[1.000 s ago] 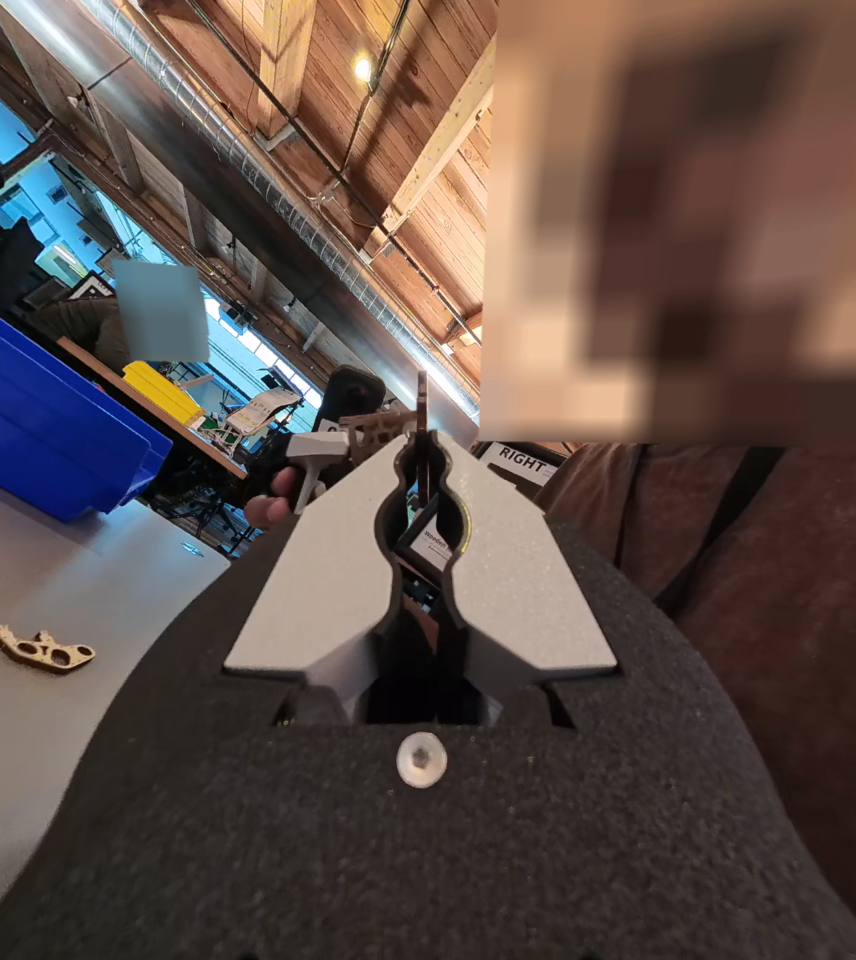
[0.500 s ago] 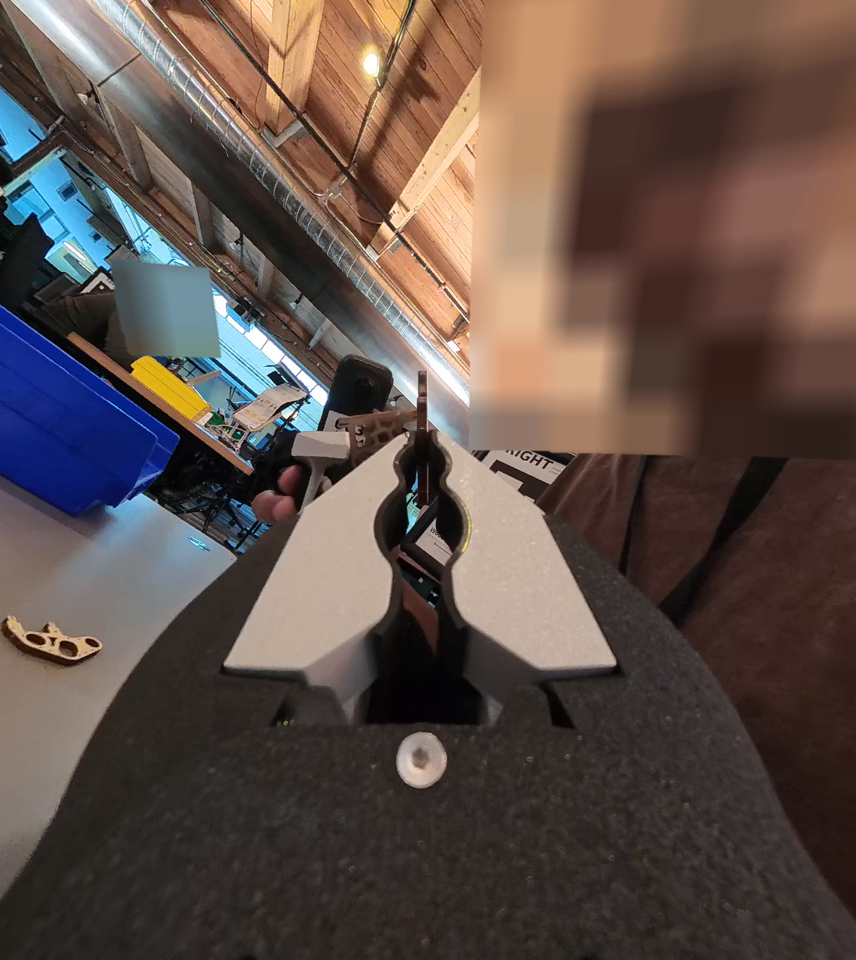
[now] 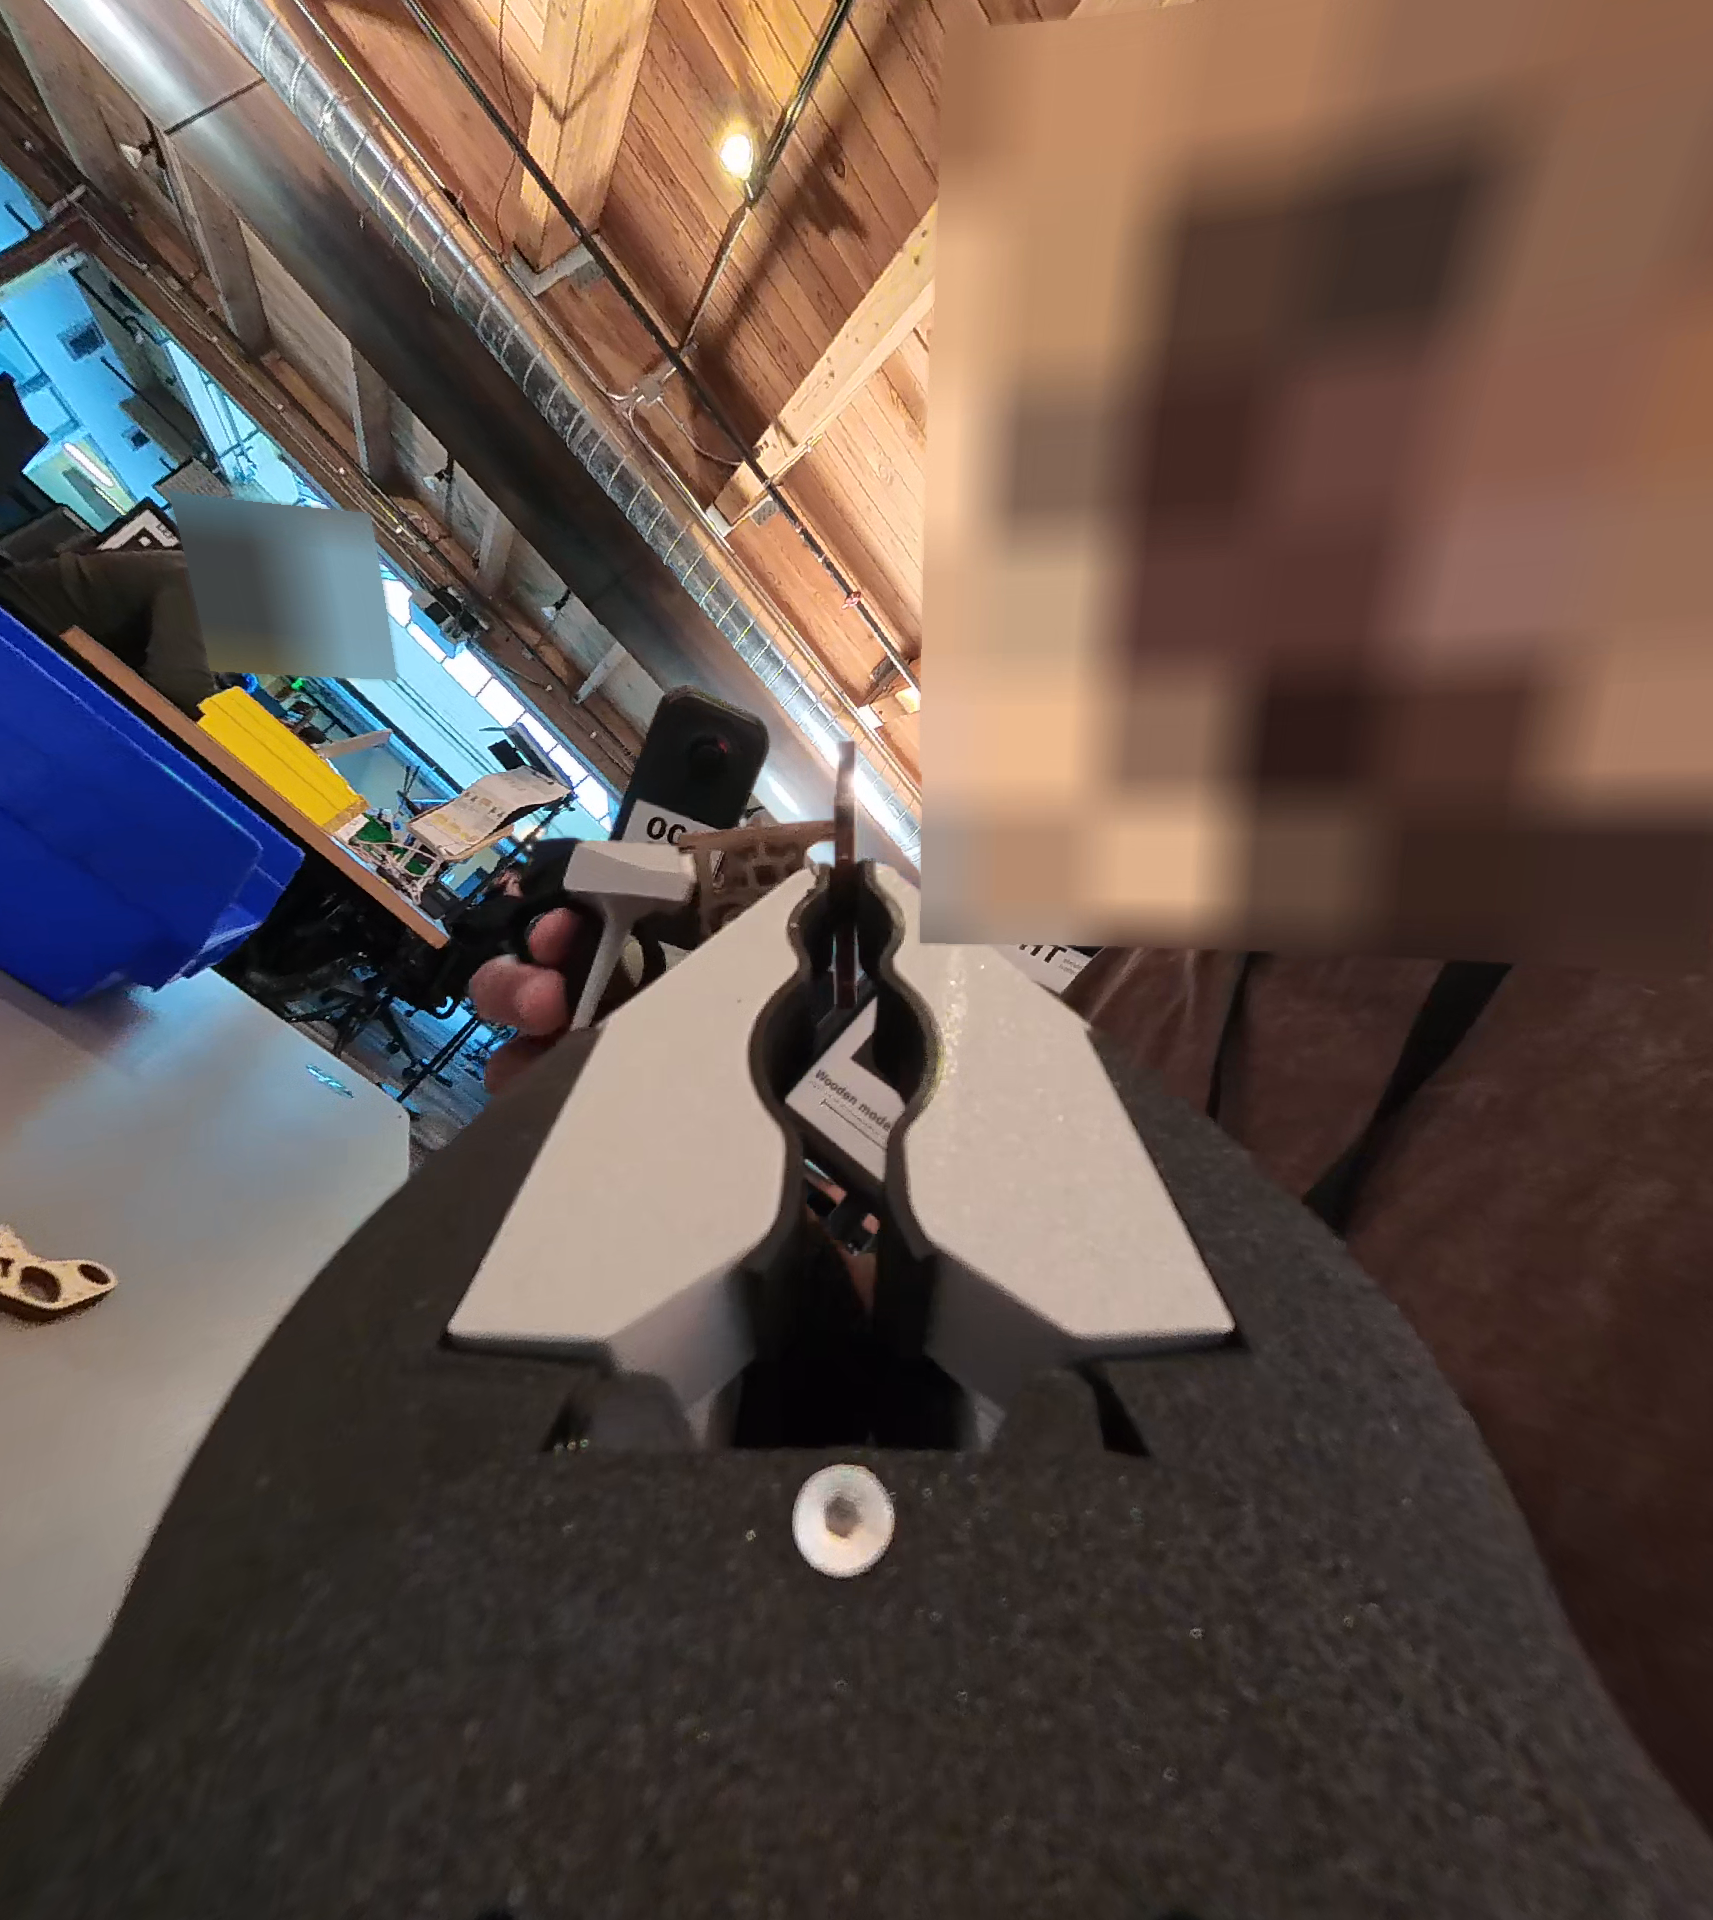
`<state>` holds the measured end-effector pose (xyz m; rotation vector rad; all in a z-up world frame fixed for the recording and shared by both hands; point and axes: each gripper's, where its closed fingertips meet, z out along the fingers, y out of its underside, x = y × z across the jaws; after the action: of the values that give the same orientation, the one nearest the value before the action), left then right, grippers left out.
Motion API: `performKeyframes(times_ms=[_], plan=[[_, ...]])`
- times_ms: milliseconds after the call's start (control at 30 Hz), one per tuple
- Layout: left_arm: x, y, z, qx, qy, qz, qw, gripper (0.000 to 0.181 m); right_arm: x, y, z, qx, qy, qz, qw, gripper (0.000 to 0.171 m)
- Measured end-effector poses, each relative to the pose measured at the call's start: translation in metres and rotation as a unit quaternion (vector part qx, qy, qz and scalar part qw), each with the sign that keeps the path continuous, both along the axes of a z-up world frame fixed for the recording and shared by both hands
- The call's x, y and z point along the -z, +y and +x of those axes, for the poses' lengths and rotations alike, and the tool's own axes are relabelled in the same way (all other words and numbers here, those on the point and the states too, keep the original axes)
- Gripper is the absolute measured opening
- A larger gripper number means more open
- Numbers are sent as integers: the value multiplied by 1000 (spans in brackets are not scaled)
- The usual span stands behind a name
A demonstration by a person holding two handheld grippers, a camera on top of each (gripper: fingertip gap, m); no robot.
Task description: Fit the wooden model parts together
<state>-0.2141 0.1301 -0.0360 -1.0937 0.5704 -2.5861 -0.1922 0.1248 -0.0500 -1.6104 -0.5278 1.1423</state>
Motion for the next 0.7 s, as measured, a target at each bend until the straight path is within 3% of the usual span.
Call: performKeyframes(times_ms=[267, 400, 500, 600, 700], plan=[[1, -1, 3, 6, -3, -10, 1000, 1, -3, 0, 4, 7, 6, 13, 1000, 22], [0, 1, 3, 5, -8, -21, 1000, 1, -7, 0, 10, 12, 14, 22, 1000, 31], [-2, 5, 1, 1, -12, -21, 1000, 1, -6, 1, 38, 43, -1, 42, 998, 35], [-6, 9, -4, -6, -18, -10, 1000, 1, 41, 1, 94, 98, -134, 0, 986, 35], [-8, 14, -8, -17, -18, 0, 1000, 1, 106, -23, 122, 77, -250, -111, 959, 42]])
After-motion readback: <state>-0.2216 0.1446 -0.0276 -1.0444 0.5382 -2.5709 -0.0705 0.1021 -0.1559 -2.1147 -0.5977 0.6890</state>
